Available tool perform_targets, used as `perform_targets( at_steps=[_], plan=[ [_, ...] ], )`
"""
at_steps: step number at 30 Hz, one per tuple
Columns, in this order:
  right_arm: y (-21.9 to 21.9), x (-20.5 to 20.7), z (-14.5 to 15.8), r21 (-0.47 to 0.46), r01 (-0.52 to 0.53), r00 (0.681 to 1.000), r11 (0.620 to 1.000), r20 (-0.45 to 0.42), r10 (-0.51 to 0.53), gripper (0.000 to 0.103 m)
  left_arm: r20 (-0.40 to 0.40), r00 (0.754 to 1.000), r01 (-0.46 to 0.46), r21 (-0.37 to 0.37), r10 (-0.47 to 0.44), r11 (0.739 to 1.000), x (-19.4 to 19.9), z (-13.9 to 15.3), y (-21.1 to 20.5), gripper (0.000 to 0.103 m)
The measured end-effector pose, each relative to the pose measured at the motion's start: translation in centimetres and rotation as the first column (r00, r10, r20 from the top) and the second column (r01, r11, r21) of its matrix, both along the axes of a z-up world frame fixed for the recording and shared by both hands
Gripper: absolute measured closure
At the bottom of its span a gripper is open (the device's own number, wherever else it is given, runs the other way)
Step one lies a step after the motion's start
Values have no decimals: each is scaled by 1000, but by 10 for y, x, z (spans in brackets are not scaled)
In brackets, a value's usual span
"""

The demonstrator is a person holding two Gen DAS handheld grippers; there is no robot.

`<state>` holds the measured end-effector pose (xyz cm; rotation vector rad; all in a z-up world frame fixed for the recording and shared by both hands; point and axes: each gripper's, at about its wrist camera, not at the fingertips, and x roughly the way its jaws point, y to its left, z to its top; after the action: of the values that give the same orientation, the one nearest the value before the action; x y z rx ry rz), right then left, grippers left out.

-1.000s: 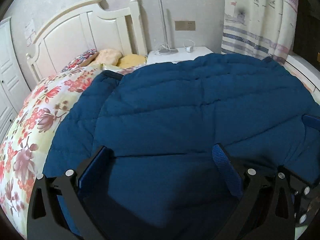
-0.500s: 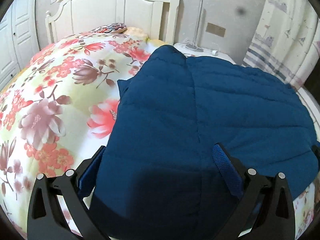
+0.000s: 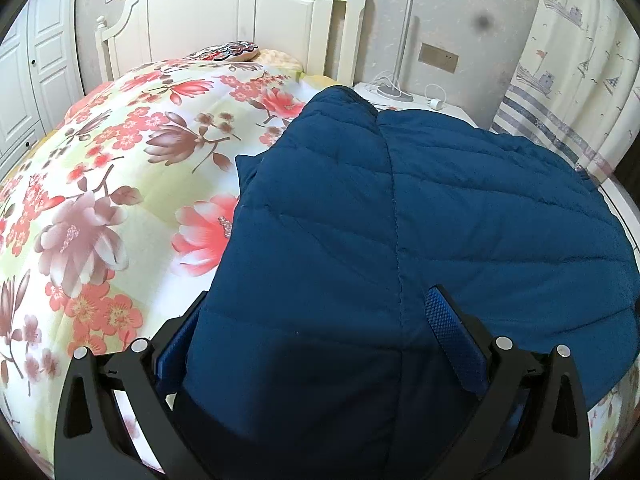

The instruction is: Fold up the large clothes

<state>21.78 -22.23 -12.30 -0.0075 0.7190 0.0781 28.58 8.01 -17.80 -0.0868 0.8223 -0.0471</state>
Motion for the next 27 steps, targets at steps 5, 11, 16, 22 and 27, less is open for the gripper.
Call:
perform_targets(
  at_steps=[5,11,16,22,27],
  plan=[
    [59,3,-17,-155,-122,992,980,-1,123,3,-1,1000,2,-10,-2,1000,0,0,1,4],
    [29,7,-17,-86,-134,990,987,-60,129,3,-3,1000,6,-22,-6,1000,-1,-1,2,4],
    [-6,13,7,-28,-53,998,998,-28,52,3,19,1000,-4,-1,4,1000,-2,23,-3,5],
    [-1,106,44,-85,-35,999,996,1,36,3,141,983,110,60,-117,992,65,88,-51,5],
    [16,190,27,-190,-48,994,981,-105,28,3,-13,991,130,223,-130,966,156,51,-85,5]
  ],
)
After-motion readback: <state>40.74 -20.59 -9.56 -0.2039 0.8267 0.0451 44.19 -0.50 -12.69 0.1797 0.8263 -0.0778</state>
